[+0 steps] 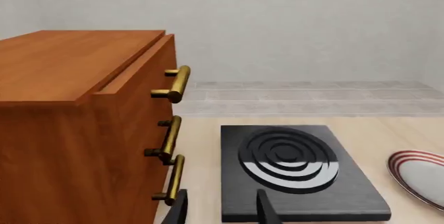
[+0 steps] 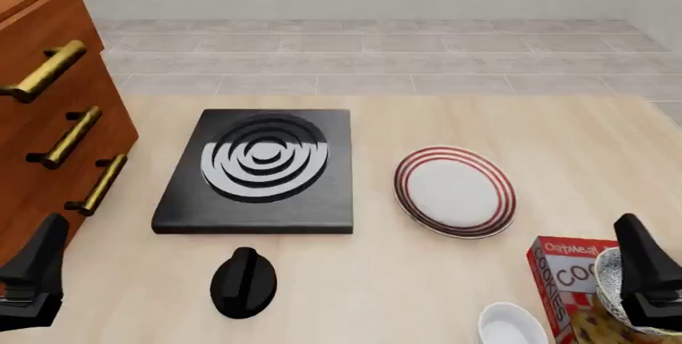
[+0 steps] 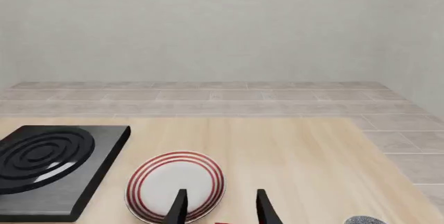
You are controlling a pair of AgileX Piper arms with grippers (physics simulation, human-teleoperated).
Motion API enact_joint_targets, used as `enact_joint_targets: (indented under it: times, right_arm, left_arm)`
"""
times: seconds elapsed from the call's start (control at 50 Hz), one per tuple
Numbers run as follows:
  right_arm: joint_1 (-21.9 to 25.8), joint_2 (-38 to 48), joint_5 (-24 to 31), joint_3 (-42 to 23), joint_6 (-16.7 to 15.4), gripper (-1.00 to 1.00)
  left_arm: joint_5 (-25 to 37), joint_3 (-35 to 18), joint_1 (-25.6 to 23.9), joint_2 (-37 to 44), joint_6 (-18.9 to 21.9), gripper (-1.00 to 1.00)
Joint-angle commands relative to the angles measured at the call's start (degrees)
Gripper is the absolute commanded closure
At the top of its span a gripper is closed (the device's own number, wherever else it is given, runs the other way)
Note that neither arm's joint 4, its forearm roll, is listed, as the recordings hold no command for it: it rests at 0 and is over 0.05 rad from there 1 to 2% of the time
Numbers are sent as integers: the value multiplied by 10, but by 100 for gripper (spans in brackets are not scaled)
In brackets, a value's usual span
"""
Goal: Pick the akita bowl on the cookies box and place it on the plate.
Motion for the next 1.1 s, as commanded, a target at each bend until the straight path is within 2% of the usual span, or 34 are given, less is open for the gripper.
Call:
enact_joint_targets:
  times: [0.02,0.46,0.5,0.58,0.62,0.66,0.7,0.76,0.9,0.92,1.04,1.08,1.1]
  right_arm:
    - [0,3,-1,-2,0,-100]
    - [3,6,-3,-3,-3,-100]
    - [-2,23,1,-13,6,-100]
    - [7,29,59,-82,11,-100]
    - [14,48,73,-101,21,-100]
    - [19,59,81,-114,16,-100]
    - [25,74,94,-126,49,-100]
    - [32,85,139,-170,24,-100]
    - [58,140,208,-225,15,-100]
    - [60,147,219,-233,23,-100]
    - [68,178,297,-306,-4,-100]
    - [74,182,320,-327,2,-100]
    - [74,188,334,-339,-6,-100]
  left_arm:
    - [0,-1,5,1,0,-100]
    - [0,-1,5,2,0,-100]
    - [0,0,5,1,0,-100]
    - [0,0,5,1,0,-100]
    - [0,0,5,0,0,-100]
    - [0,0,5,-1,2,-100]
    - [0,0,5,1,0,-100]
    - [0,0,5,-2,2,-100]
    - [0,0,5,0,1,-100]
    - [0,0,5,0,0,-100]
    - [0,0,5,0,1,-100]
    - [0,0,5,-1,2,-100]
    - [0,0,5,-1,2,-100]
